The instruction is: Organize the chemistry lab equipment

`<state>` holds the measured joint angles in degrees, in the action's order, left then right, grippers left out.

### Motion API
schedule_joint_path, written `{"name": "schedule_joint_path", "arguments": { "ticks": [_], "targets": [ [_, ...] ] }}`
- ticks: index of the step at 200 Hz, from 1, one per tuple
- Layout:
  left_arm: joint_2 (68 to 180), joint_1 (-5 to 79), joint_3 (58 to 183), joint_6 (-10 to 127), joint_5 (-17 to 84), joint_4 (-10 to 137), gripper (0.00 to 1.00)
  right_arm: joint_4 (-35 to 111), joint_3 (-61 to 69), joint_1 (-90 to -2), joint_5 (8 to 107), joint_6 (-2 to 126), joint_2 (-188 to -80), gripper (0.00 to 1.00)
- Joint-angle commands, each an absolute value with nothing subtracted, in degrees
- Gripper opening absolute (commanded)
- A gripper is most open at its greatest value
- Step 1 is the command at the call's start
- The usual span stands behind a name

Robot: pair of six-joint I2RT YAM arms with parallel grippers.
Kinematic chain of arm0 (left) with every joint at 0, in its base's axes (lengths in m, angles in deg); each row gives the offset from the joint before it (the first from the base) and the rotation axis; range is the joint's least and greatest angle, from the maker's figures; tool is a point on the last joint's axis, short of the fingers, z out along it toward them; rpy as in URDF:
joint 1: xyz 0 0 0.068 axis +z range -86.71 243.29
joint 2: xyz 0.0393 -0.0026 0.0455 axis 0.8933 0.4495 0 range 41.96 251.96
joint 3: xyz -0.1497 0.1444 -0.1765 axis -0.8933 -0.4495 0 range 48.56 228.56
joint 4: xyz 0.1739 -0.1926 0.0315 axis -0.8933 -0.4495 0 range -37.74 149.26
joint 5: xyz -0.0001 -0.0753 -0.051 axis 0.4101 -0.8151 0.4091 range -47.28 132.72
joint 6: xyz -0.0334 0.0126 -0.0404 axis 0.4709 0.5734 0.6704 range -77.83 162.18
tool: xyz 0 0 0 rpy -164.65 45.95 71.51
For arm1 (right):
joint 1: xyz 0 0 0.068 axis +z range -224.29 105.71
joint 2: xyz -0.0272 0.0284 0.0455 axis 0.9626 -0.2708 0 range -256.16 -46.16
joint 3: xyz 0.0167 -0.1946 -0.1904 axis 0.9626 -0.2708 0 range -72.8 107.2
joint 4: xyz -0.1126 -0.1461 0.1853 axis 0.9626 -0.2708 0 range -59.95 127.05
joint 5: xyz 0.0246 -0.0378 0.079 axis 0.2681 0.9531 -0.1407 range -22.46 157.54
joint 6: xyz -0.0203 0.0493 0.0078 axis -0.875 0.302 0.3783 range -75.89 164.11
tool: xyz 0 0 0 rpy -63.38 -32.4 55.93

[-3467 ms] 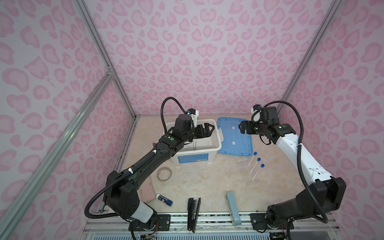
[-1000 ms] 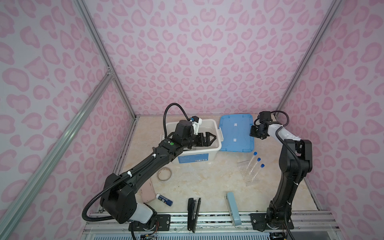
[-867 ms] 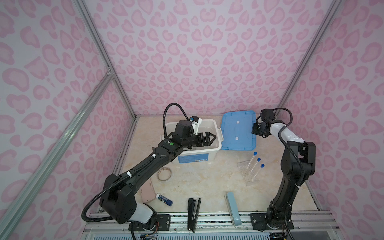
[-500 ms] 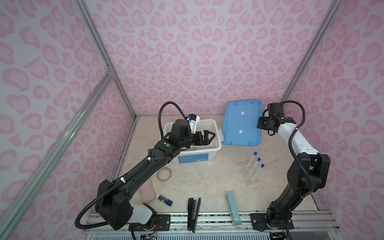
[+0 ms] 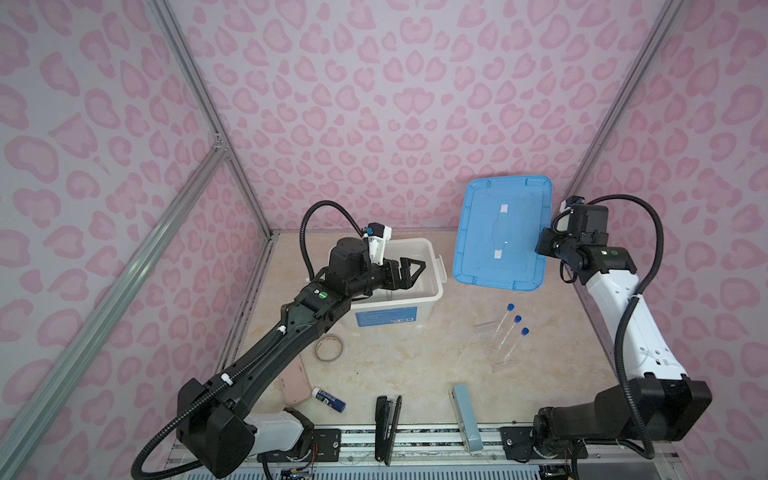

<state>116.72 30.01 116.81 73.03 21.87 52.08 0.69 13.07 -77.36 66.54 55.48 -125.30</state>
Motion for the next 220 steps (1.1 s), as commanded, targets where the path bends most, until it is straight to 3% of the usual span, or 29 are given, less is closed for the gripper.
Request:
{"name": "schedule_joint_path", "arguments": {
  "ticks": [1,32,63,100,169,220],
  "targets": [
    [115.7,30.1,116.4,70.2,19.8,56.5,1.00,1.3,12.8,-77.3,62.9,56.8,-122.0,0.00],
    [116.2,30.7,115.5,68.5,16.5,62.4,0.98,2.0,12.8,-76.5,55.4,60.0,-116.0,0.00],
    [118.1,31.6,117.0,68.4,16.9,65.4,1.00,1.0,11.9,-73.4,54.3,62.1,-113.0,0.00],
    [124.2,36.5,120.6,77.1,6.7,75.8,0.98,7.1,6.8,-69.3,50.3,65.7,-109.6,0.00],
    [127.8,37.3,122.0,78.1,3.5,75.2,0.96,13.1,1.1,-68.1,46.7,67.4,-109.9,0.00],
    [130.2,37.4,123.7,80.3,0.7,73.8,0.76,15.0,-1.1,-65.0,48.6,65.8,-112.0,0.00]
  ]
}}
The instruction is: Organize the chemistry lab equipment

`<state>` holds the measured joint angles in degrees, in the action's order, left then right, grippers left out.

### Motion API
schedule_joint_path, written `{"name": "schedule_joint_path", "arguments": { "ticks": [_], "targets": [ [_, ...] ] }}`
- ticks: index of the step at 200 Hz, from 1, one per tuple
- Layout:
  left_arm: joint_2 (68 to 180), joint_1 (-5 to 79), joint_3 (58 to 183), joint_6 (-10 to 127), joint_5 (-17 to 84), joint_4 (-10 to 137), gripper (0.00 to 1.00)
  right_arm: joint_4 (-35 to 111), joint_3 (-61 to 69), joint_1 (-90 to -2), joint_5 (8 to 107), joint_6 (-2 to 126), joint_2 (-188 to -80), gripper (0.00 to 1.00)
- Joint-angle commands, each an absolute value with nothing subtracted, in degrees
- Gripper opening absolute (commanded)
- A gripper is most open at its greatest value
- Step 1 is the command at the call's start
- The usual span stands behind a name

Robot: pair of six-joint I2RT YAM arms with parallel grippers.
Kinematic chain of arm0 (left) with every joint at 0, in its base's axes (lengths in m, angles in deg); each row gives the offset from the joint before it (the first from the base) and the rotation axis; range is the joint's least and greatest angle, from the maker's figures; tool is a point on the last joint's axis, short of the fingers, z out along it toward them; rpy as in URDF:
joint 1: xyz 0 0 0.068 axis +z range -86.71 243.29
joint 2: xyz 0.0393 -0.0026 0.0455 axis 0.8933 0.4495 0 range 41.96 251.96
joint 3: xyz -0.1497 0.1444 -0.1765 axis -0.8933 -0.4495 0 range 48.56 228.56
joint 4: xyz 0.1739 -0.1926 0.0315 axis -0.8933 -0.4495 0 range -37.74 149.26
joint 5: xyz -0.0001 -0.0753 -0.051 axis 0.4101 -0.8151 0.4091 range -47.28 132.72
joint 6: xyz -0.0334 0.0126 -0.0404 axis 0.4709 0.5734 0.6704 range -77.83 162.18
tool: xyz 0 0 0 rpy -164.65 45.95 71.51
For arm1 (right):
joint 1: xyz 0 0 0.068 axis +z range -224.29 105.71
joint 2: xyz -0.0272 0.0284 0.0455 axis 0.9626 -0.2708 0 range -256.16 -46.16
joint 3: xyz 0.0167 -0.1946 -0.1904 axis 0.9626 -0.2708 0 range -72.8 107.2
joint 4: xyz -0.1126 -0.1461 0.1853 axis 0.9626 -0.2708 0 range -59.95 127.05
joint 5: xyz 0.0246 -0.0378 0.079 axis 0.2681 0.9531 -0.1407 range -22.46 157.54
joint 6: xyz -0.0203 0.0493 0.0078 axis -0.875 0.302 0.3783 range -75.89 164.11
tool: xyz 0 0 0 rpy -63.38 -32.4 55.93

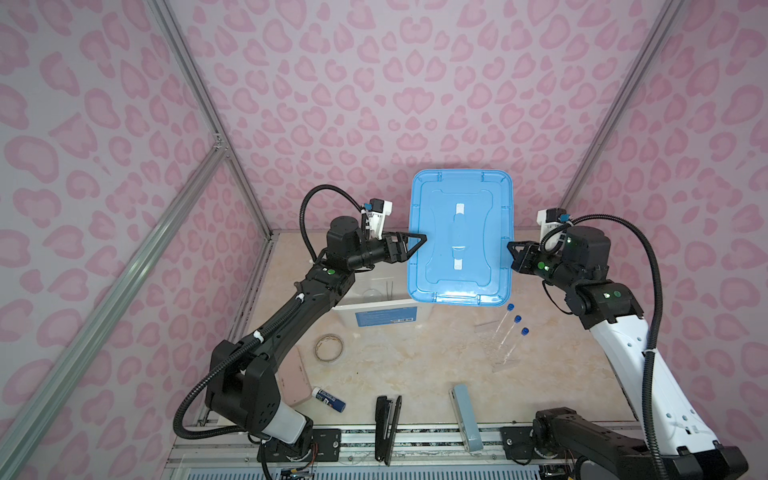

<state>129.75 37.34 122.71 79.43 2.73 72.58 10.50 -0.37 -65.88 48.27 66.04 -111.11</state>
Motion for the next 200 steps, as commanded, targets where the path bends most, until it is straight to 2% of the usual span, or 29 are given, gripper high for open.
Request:
{"name": "schedule_joint_path", "arguments": {
  "ticks": [1,26,62,93,99,118,160,184,200],
  "targets": [
    [130.2,37.4,123.8,80.2,0.7,73.7,0.75,15.0,-1.1,-65.0,48.6,65.8,-112.1,0.00],
    [130.0,37.5,123.4,79.7,1.2,72.2,0.66,15.7,-1.5,-63.9,49.2,65.6,-113.8,0.00],
    [130.5,37.9,123.2,80.6,3.6,68.3,0.43,14.8,-1.0,-61.8,52.9,64.2,-115.7,0.00],
    [131.4,38.1,123.1,80.8,3.0,68.0,0.37,15.2,-1.0,-60.2,54.6,64.0,-117.0,0.00],
    [131.5,38.1,123.2,80.7,3.0,67.7,0.31,14.7,-0.6,-59.7,55.6,63.5,-117.4,0.00],
    [131.6,38.2,123.4,80.3,3.3,66.8,0.24,13.5,0.4,-58.2,57.3,62.2,-118.6,0.00],
    [132.7,38.2,124.3,80.5,1.0,66.1,0.16,16.3,-0.7,-57.2,56.7,63.5,-120.0,0.00],
    [132.8,38.3,124.8,79.5,1.5,64.1,0.04,16.7,-0.6,-57.0,55.0,64.1,-121.5,0.10],
    [132.0,38.8,124.9,79.2,1.9,63.7,0.03,16.9,-0.4,-57.0,54.4,64.5,-122.2,0.23]
  ]
}}
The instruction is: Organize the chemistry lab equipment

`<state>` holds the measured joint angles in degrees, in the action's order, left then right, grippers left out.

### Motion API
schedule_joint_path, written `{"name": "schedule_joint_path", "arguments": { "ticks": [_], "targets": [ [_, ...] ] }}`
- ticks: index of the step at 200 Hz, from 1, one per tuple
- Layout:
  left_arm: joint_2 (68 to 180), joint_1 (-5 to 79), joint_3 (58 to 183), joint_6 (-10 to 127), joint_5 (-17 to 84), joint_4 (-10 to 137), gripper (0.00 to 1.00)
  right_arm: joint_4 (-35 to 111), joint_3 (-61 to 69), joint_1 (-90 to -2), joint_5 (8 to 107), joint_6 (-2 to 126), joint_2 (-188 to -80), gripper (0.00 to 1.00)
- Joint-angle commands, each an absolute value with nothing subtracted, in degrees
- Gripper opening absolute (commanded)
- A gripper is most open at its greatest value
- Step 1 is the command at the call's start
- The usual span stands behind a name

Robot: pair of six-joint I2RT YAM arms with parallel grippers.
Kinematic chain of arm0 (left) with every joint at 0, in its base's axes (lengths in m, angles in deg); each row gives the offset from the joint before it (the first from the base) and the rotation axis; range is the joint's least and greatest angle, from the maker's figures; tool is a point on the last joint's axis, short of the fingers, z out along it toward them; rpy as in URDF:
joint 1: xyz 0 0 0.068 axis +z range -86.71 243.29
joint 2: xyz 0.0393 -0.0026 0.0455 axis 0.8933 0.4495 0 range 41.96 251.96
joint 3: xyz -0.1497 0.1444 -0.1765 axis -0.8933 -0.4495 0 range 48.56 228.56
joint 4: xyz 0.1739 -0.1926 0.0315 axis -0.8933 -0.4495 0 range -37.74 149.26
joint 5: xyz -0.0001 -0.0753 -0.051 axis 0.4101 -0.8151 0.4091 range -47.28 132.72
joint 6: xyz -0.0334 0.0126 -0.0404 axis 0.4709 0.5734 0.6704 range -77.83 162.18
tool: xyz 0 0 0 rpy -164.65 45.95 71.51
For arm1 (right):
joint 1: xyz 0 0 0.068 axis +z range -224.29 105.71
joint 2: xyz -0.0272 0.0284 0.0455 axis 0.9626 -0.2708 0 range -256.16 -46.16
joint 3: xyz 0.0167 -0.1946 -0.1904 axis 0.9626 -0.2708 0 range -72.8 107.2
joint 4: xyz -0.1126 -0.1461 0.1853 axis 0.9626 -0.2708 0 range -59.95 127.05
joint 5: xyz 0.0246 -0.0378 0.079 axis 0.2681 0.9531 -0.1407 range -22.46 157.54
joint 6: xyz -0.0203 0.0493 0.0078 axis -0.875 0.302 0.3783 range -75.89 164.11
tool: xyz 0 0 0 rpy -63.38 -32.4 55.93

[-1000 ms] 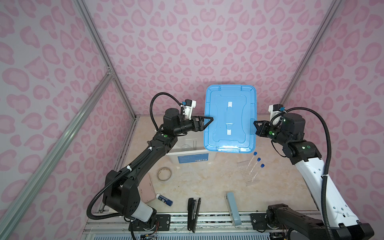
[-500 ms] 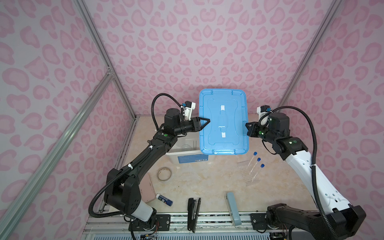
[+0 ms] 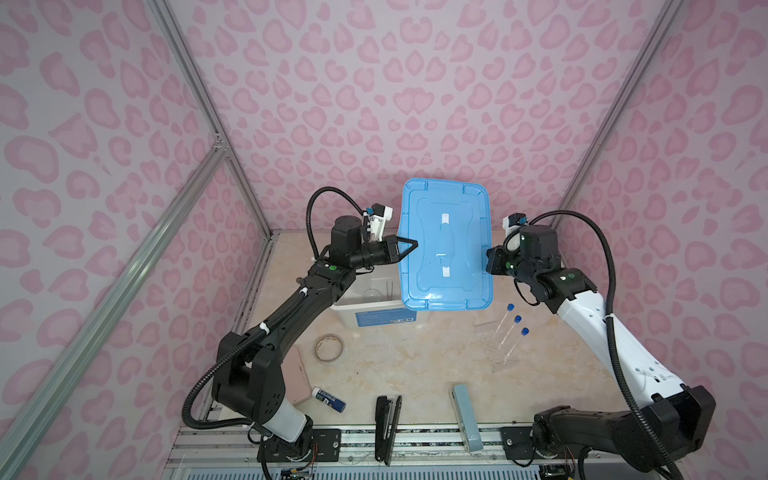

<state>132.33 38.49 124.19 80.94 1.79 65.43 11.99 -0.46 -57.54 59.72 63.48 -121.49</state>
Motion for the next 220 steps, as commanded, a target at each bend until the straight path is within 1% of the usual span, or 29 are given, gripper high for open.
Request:
{"name": "schedule_joint_path", "arguments": {
  "ticks": [1,23,37,48,70,95,125,155,181,204,215,220],
  "targets": [
    [131.9,38.9,124.9,79.2,1.9,63.7,0.03,16.9,-0.4,-57.0,54.3,64.5,-122.2,0.24],
    [129.5,39.5,125.3,76.8,2.1,61.5,0.03,17.3,-0.2,-56.9,53.8,64.9,-122.1,0.42],
    [127.1,39.7,127.8,73.7,4.8,57.1,0.03,17.2,0.2,-56.8,54.4,65.2,-121.8,0.52],
    [124.9,39.8,129.0,70.1,8.5,52.3,0.03,17.2,0.4,-56.6,54.8,65.4,-121.2,0.57],
    [120.7,40.0,132.2,62.9,16.9,42.3,0.03,16.7,1.5,-56.6,53.9,65.5,-120.8,0.58],
    [116.8,40.0,136.3,53.7,30.2,31.5,0.04,18.1,2.0,-56.3,51.7,65.9,-121.1,0.59],
    [112.5,40.0,137.3,43.5,46.0,25.1,0.07,24.7,0.3,-55.4,46.6,66.4,-121.5,0.59],
    [112.9,39.4,138.0,36.5,52.2,21.5,0.09,28.4,1.8,-54.9,43.0,68.2,-124.0,0.59],
    [114.6,35.1,137.6,31.0,59.8,21.3,0.10,29.3,4.3,-54.8,40.8,71.2,-126.9,0.60],
    [117.9,29.2,137.9,25.9,70.7,21.0,0.10,18.2,11.5,-54.8,42.5,76.1,-129.1,0.64],
    [119.6,26.6,138.2,24.2,75.1,21.0,0.10,17.3,11.8,-54.9,42.8,77.8,-128.5,0.71],
    [120.3,25.7,138.4,23.9,76.4,21.1,0.10,17.3,11.9,-55.0,42.8,78.6,-128.2,0.77]
  ]
}}
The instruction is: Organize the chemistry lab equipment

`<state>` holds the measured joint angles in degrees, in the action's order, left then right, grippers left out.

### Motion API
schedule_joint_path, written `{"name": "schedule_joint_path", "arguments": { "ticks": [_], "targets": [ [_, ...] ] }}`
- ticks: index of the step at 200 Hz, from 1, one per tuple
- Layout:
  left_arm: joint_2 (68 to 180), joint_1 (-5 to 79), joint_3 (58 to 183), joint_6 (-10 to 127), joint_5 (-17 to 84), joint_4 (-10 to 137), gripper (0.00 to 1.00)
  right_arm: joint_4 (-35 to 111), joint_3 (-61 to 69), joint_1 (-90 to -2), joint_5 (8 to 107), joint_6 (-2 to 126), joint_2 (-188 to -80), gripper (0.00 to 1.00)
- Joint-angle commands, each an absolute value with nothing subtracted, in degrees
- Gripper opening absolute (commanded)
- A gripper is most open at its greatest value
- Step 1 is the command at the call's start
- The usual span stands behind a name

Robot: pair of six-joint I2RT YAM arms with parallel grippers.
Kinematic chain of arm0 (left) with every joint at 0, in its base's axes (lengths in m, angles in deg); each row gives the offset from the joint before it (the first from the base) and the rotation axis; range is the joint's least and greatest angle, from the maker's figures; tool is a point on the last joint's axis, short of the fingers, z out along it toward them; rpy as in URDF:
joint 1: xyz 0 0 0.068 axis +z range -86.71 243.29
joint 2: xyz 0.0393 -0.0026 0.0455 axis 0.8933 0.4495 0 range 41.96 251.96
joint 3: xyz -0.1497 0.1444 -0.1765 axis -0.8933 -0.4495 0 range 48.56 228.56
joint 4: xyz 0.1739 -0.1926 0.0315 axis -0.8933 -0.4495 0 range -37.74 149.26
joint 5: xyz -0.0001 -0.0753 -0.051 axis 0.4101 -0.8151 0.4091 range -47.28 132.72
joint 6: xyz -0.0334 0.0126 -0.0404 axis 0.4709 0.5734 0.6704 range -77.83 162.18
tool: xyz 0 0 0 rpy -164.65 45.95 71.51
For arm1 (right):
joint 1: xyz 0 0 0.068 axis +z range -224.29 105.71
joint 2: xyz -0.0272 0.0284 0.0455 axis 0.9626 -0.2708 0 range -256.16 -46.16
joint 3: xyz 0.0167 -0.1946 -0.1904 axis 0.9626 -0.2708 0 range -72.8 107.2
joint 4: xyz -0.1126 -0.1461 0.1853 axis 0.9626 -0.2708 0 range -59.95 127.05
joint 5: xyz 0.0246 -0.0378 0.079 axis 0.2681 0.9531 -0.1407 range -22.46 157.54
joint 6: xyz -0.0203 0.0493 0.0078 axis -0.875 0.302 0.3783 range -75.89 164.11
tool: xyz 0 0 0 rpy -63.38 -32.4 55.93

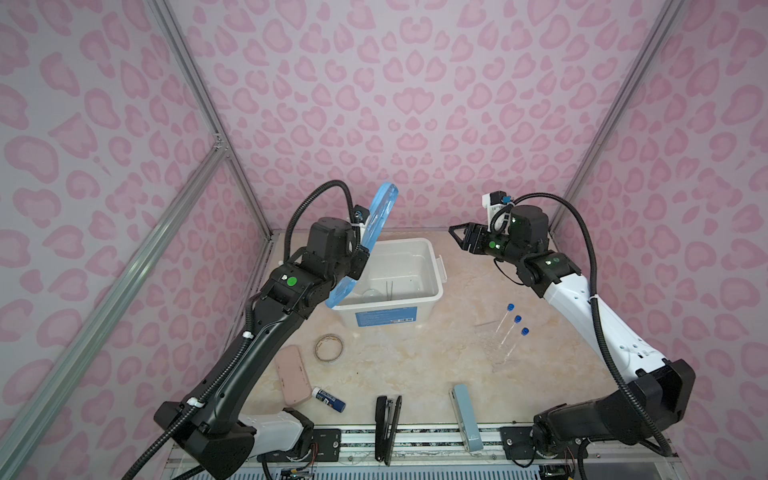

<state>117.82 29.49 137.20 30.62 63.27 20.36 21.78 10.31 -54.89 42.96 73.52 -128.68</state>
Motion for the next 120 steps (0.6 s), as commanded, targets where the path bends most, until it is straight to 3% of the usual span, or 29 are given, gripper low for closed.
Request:
{"name": "schedule_joint_path", "arguments": {
  "ticks": [1,62,120],
  "targets": [
    [120.5,25.5,138.3,23.8,76.5,21.1,0.10,17.2,11.9,-55.1,42.7,78.7,-128.1,0.78],
    [126.1,19.1,135.7,21.9,80.3,23.0,0.15,13.2,16.4,-56.1,40.4,80.1,-130.7,0.88],
    [130.6,14.7,134.3,20.3,86.3,23.2,0.23,16.2,18.5,-55.9,37.3,81.2,-134.8,0.88]
  ]
}}
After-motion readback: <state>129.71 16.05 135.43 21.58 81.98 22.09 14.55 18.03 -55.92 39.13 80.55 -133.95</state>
